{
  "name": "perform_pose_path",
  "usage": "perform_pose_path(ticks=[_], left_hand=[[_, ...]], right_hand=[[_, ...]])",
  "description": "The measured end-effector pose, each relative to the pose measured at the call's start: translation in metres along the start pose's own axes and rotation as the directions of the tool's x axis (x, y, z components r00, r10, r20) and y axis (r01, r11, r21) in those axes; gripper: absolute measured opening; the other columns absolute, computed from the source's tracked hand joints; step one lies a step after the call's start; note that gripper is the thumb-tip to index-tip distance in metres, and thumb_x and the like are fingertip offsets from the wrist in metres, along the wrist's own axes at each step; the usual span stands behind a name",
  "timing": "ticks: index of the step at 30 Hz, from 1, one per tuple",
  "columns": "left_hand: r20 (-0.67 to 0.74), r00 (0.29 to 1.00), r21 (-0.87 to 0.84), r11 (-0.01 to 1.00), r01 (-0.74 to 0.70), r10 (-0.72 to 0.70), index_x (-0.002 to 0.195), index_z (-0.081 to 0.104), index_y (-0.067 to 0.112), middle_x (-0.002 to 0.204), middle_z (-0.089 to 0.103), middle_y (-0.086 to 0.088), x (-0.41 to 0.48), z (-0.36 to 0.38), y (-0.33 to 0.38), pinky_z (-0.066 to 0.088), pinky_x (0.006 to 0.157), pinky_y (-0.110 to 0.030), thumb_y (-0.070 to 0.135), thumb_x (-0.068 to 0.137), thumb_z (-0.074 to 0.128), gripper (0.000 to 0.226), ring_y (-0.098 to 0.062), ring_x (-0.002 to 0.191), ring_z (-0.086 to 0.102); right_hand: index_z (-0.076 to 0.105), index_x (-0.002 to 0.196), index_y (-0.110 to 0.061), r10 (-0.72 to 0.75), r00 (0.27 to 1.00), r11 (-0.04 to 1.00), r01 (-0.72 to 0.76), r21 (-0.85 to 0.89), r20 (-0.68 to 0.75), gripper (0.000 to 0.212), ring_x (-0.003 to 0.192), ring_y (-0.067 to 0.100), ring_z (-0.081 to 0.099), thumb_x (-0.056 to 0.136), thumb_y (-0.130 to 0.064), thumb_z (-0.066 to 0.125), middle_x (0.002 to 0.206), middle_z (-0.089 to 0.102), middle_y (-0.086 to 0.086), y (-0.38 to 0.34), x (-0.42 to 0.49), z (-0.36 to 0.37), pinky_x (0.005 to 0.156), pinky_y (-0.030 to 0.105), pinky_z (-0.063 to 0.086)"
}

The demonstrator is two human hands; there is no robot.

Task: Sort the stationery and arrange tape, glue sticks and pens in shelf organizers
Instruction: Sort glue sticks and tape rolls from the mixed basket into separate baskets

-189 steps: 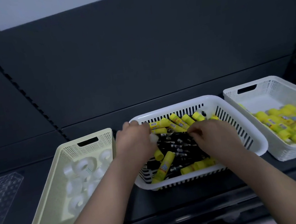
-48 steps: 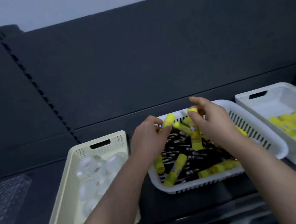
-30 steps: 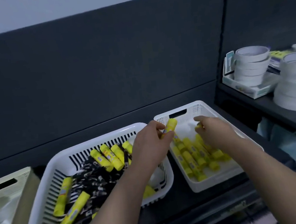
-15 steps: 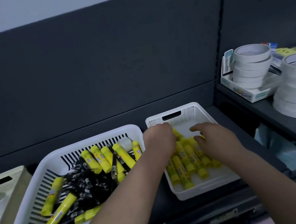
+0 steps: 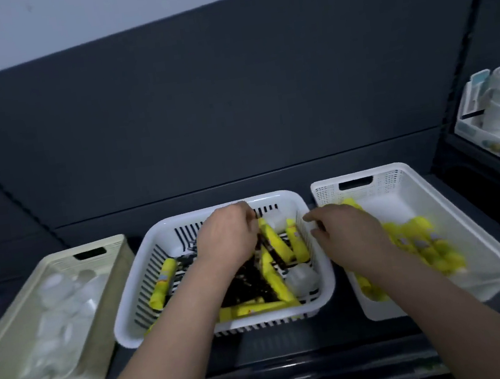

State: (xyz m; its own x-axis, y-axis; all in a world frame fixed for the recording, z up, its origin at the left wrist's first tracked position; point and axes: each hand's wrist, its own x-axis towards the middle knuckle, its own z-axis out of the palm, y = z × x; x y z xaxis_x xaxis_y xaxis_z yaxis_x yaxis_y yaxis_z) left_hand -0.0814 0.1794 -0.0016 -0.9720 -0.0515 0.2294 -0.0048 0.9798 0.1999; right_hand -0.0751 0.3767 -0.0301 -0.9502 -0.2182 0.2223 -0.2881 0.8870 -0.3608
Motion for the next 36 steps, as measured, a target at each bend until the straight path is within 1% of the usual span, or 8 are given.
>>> perform_pose_path(ticks=[7,13,19,22,25,28,33,36], left_hand=[[0.076,0.983,-0.027,0.985,0.171,-0.169,0.109,0.066,0.023,0.105,0.069,0.000,-0.019,-0.014,-0.083,0.051,0.076,-0.032,0.029,0.090,0.055,0.022,-0.022,0.098,0.061],[0.165,0.975,-0.045,0.986,0.161,-0.152,0.113,0.063,0.025,0.114,0.066,0.000,-0.008,-0.001,-0.102,0.050,0.082,-0.033,0.021,0.092,0.051,0.024,-0.022,0.106,0.058],[0.308,0.935,-0.003,0.983,-0.184,0.175,0.120,0.059,0.036,0.116,0.059,0.000,0.017,0.010,-0.096,0.038,0.077,-0.032,-0.009,0.075,0.042,0.066,-0.020,0.113,0.047],[0.346,0.893,0.119,0.931,-0.345,0.286,0.118,0.057,0.041,0.118,0.056,0.004,0.028,0.015,-0.097,0.032,0.082,-0.034,-0.006,0.077,0.045,0.063,-0.021,0.113,0.042],[0.349,0.888,0.218,0.895,-0.389,0.301,0.122,0.054,0.039,0.119,0.049,0.001,0.035,0.018,-0.103,0.031,0.086,-0.037,0.006,0.084,0.050,0.051,-0.023,0.112,0.039],[0.252,0.929,0.269,0.902,-0.337,0.272,0.115,0.054,0.028,0.115,0.051,0.002,0.038,0.015,-0.115,0.032,0.086,-0.036,0.010,0.082,0.055,0.038,-0.023,0.110,0.040],[0.090,0.993,-0.014,0.997,-0.074,0.075,0.106,0.053,0.020,0.097,0.060,0.001,0.027,0.009,-0.148,0.046,0.074,-0.037,0.023,0.092,0.053,0.014,-0.023,0.094,0.051],[0.030,1.000,-0.053,0.999,-0.005,0.007,0.099,0.052,0.016,0.090,0.057,-0.001,0.018,0.002,-0.163,0.042,0.063,-0.035,0.028,0.092,0.055,0.013,-0.025,0.088,0.051]], right_hand=[[0.056,0.124,-0.036,-0.073,0.997,0.997,0.074,-0.035,0.020,0.033,0.107,0.014,0.057,0.092,-0.030,0.050,0.118,0.062,-0.009,-0.051,0.004,0.028,0.072,0.027,0.043],[0.058,0.121,-0.036,-0.003,1.000,1.000,0.004,-0.014,0.029,0.030,0.107,0.012,0.059,0.092,-0.030,0.051,0.118,0.063,-0.011,-0.060,0.001,0.037,0.080,0.033,0.051],[0.059,0.118,-0.041,0.083,0.996,0.995,-0.084,-0.051,-0.022,0.029,0.098,0.008,0.061,0.092,-0.031,0.052,0.112,0.065,-0.018,-0.058,0.002,0.036,0.053,0.018,0.029],[0.060,0.115,-0.042,0.117,0.993,0.993,-0.118,-0.030,-0.029,0.028,0.095,0.007,0.060,0.091,-0.031,0.052,0.108,0.065,-0.019,-0.061,0.002,0.036,0.052,0.018,0.028],[0.062,0.115,-0.038,0.121,0.992,0.992,-0.121,-0.015,-0.034,0.027,0.092,0.005,0.060,0.091,-0.029,0.053,0.107,0.067,-0.017,-0.066,0.004,0.036,0.052,0.011,0.029],[0.060,0.120,-0.035,0.125,0.992,0.992,-0.125,0.020,-0.006,0.029,0.096,0.010,0.062,0.093,-0.029,0.052,0.111,0.067,-0.011,-0.078,0.011,0.040,0.074,0.028,0.050],[0.061,0.121,-0.031,0.078,0.997,0.997,-0.078,0.011,0.021,0.031,0.101,0.016,0.061,0.092,-0.025,0.050,0.113,0.067,-0.005,-0.106,0.042,0.056,0.076,0.031,0.051],[0.064,0.111,-0.029,0.067,0.996,0.998,-0.065,-0.026,0.067,0.026,0.097,0.021,0.061,0.092,-0.033,0.049,0.104,0.069,-0.004,-0.123,0.069,0.073,0.074,0.032,0.049]])
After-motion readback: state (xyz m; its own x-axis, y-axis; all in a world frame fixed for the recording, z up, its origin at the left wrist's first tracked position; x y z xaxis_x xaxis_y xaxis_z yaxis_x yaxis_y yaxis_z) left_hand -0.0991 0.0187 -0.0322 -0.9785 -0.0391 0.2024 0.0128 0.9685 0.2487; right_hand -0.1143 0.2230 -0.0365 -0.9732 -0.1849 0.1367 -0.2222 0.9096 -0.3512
